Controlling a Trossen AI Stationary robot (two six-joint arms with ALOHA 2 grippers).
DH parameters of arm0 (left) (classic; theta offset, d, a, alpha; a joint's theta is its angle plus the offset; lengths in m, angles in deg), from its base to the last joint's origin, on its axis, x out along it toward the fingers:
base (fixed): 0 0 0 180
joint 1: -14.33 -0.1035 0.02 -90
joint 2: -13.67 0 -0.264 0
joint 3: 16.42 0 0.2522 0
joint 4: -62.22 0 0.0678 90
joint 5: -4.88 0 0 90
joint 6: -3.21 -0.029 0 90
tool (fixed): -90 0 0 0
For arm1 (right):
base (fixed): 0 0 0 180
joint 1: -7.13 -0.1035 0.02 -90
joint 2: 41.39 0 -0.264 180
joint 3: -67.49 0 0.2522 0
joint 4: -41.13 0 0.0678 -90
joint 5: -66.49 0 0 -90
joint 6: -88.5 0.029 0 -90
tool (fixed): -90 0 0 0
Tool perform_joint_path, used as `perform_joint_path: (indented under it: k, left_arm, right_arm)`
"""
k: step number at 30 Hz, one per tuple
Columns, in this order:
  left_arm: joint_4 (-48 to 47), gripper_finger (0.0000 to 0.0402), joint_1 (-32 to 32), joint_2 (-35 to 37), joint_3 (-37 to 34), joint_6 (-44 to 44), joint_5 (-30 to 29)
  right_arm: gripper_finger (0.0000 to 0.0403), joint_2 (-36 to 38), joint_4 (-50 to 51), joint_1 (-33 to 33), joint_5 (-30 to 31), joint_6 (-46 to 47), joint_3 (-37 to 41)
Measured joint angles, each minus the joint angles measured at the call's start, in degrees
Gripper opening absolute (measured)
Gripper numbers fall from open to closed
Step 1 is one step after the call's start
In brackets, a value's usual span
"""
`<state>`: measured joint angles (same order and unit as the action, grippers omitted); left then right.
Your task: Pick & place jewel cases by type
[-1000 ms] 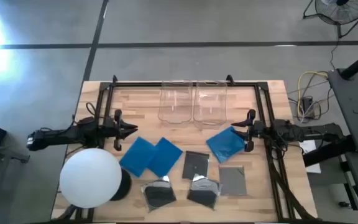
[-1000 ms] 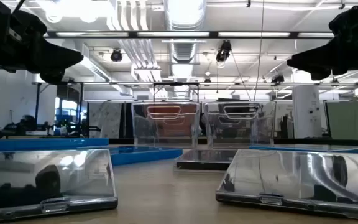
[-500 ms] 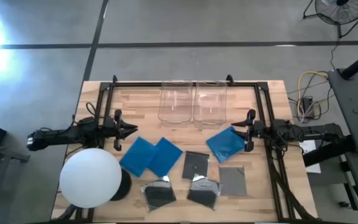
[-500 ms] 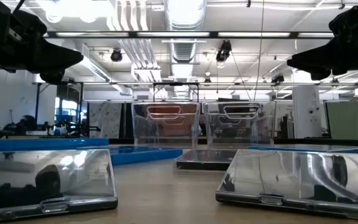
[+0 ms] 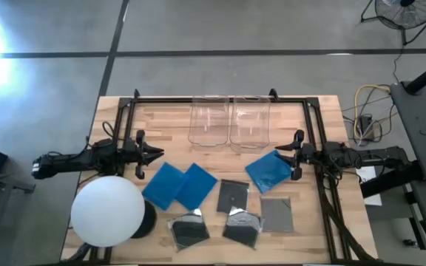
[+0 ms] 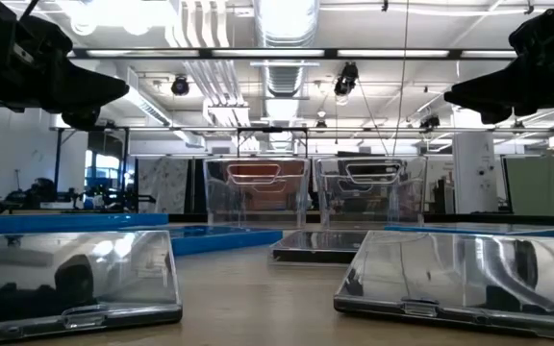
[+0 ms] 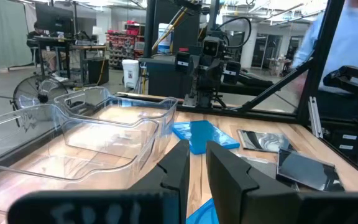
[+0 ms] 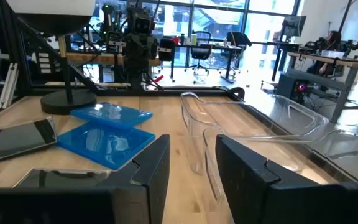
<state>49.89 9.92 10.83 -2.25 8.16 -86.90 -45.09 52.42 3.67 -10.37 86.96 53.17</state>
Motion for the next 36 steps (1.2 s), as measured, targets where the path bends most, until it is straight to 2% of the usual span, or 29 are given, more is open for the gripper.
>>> perform_joint_path:
  k: [9,20,29,30,34,36]
  left_arm:
    - [0.00,0.0037,-0.01,-0.01,0.00,-0.02,0.00]
    - [0.00,0.0037,-0.01,0.00,0.00,0.00,0.00]
    - [0.00,0.0037,-0.01,0.00,0.00,-0.02,0.00]
    - [0.00,0.0037,-0.01,0.00,0.00,0.00,0.00]
    - [0.00,0.0037,-0.01,0.00,0.00,-0.01,0.00]
    - [0.00,0.0037,0.00,-0.02,0.00,0.00,0.00]
  right_arm:
    - [0.0135,0.00,0.00,0.00,-0.02,0.00,0.00]
    - [0.0123,0.00,-0.01,0.01,-0.02,0.00,-0.01]
    - [0.0134,0.01,-0.01,0.00,-0.02,0.36,-0.01]
    - [0.0134,0.01,0.00,-0.01,-0.07,2.65,0.00]
    - [0.0131,-0.01,0.01,-0.01,-0.12,23.54,0.00]
    - [0.0128,-0.18,-0.23,-0.01,1.40,30.78,0.00]
